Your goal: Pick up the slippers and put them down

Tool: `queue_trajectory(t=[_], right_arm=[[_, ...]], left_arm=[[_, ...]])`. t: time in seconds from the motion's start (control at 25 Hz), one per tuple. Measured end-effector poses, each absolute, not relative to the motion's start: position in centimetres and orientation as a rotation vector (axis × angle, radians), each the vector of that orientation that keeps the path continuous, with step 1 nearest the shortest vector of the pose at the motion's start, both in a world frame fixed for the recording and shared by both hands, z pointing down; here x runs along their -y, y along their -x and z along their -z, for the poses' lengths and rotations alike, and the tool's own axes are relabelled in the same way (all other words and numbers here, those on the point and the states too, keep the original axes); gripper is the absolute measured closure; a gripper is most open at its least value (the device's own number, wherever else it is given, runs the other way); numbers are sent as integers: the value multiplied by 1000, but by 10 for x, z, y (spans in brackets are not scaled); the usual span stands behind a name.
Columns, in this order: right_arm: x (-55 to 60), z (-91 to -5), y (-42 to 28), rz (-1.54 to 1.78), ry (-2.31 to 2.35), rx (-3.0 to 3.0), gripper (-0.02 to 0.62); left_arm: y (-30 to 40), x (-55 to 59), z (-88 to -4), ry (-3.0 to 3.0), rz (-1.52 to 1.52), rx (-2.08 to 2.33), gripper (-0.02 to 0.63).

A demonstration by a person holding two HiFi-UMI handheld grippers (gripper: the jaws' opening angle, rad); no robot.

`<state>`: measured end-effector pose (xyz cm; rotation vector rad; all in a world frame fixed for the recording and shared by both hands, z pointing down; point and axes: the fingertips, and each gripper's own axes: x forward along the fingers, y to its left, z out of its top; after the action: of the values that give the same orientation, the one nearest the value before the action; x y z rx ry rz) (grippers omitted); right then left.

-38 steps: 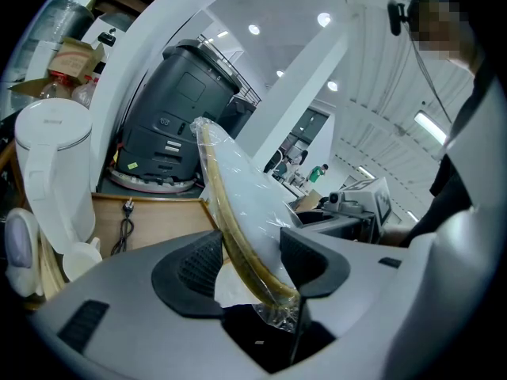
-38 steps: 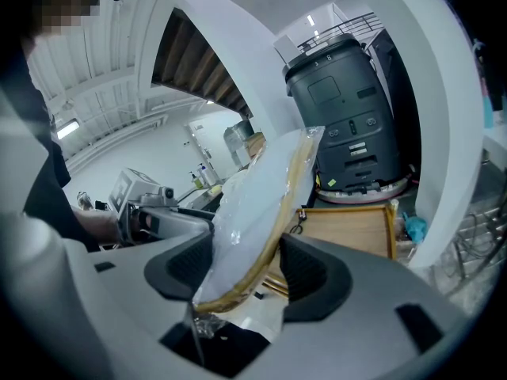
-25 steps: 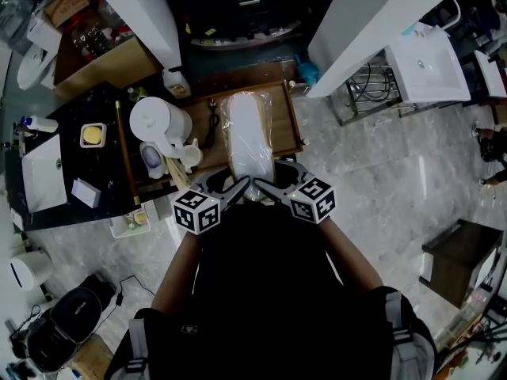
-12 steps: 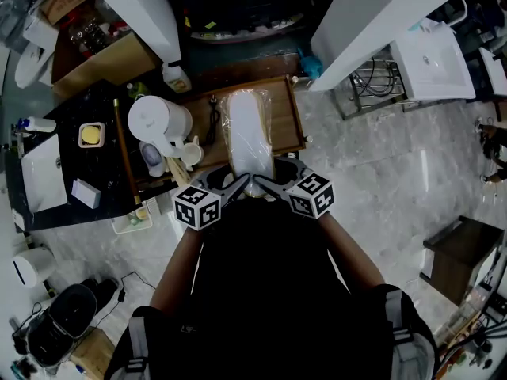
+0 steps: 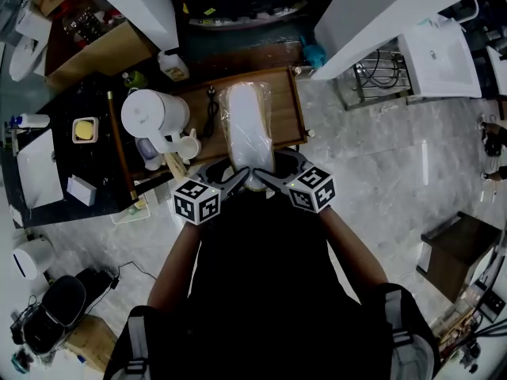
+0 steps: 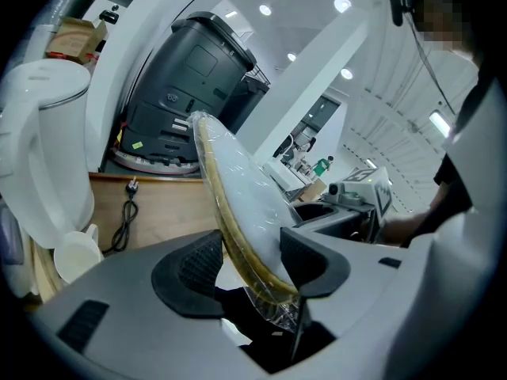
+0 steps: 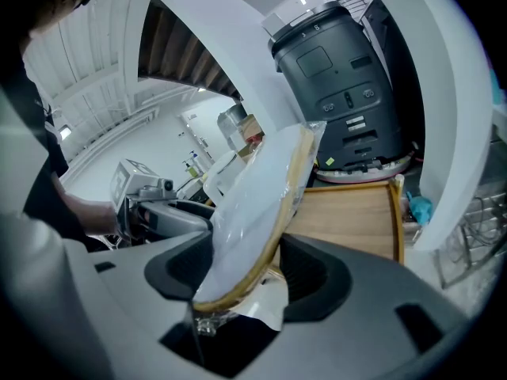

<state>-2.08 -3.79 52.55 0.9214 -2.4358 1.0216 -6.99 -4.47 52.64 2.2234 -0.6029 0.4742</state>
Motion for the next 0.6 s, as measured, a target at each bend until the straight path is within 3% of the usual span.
queue_trajectory(t=[0.6], right_arm=[[43, -550, 2, -1087, -868, 2390, 324]], left_arm=[[52, 50, -550, -2174, -507, 597, 373]])
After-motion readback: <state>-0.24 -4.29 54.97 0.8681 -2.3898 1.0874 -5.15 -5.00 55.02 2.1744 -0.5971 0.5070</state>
